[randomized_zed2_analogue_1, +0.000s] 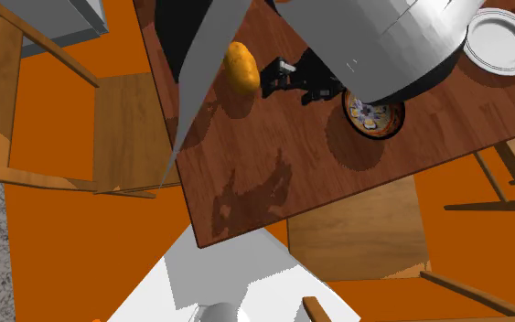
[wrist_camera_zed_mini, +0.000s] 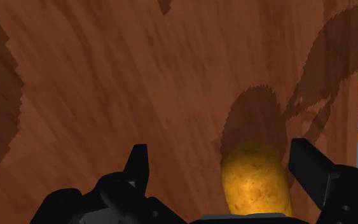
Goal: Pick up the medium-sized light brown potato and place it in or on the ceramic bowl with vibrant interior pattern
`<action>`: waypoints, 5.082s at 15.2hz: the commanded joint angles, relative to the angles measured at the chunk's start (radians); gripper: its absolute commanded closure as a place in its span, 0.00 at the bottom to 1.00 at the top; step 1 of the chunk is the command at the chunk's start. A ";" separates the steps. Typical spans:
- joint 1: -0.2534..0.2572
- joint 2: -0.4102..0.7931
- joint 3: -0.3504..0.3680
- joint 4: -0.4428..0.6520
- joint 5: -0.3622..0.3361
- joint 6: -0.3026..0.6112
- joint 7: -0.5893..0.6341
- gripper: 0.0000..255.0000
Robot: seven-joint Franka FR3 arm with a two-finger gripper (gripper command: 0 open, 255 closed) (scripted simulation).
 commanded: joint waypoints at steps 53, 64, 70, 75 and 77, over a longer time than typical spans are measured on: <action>0.048 0.130 0.088 0.281 0.061 -0.162 -0.075 1.00; -0.076 0.153 0.007 0.357 0.028 -0.302 -0.223 1.00; -0.159 0.215 -0.042 0.458 0.004 -0.391 -0.320 1.00; -0.230 0.295 -0.077 0.584 -0.013 -0.474 -0.393 1.00; -0.259 0.336 -0.089 0.648 -0.019 -0.512 -0.420 1.00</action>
